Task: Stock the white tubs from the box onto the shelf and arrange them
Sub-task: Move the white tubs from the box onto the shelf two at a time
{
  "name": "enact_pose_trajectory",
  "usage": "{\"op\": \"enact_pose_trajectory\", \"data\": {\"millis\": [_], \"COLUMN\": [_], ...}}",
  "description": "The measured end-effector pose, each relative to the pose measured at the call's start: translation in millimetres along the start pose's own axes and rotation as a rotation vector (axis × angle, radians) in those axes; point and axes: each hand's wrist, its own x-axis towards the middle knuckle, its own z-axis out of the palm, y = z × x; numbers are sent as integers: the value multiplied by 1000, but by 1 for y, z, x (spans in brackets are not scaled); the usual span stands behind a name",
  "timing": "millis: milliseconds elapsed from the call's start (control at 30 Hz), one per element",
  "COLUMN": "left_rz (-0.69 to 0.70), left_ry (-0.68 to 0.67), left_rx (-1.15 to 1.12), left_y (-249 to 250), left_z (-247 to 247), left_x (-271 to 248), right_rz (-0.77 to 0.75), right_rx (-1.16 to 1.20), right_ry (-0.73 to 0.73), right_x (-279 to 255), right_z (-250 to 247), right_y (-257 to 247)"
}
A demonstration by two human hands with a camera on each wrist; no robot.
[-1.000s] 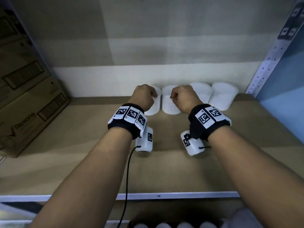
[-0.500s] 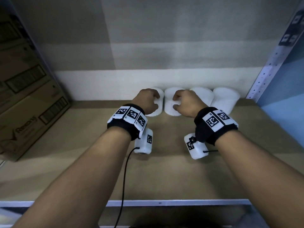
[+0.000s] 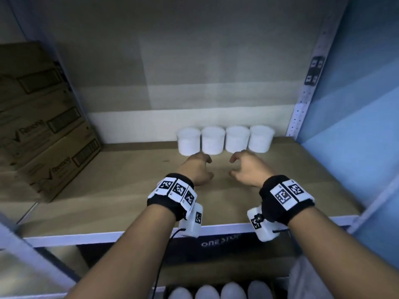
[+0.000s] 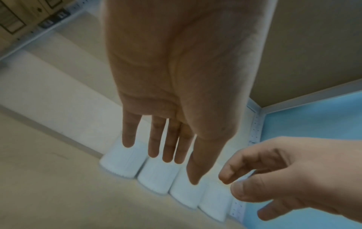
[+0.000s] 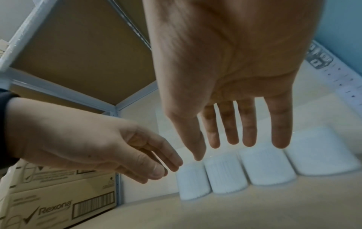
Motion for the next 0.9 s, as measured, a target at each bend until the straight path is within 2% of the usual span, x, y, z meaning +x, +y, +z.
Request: {"op": "enact_pose_trajectory", "data": {"millis": [267,400,600,733,900], "left_rz": [63,54,112,92,79], "left_ry": [-36,-101,-133,-254,-405], "left_rx": [9,-16,33,34,48], "left_y": [30,45,64,60,42], "left_z": [37,59,101,141,208], "left_x": [-64,-86,-107,-112,-115], "right_rz": [42,81,127,171,270], "right_rx": [-65,-34,22,40,97], "right_ry": [-28,-49,-80,-186,-327], "right_x": [-82,-113,-153,-171,-187], "right_z": [-6,0,20,49,114], "right_y": [25,37,62,83,116]}}
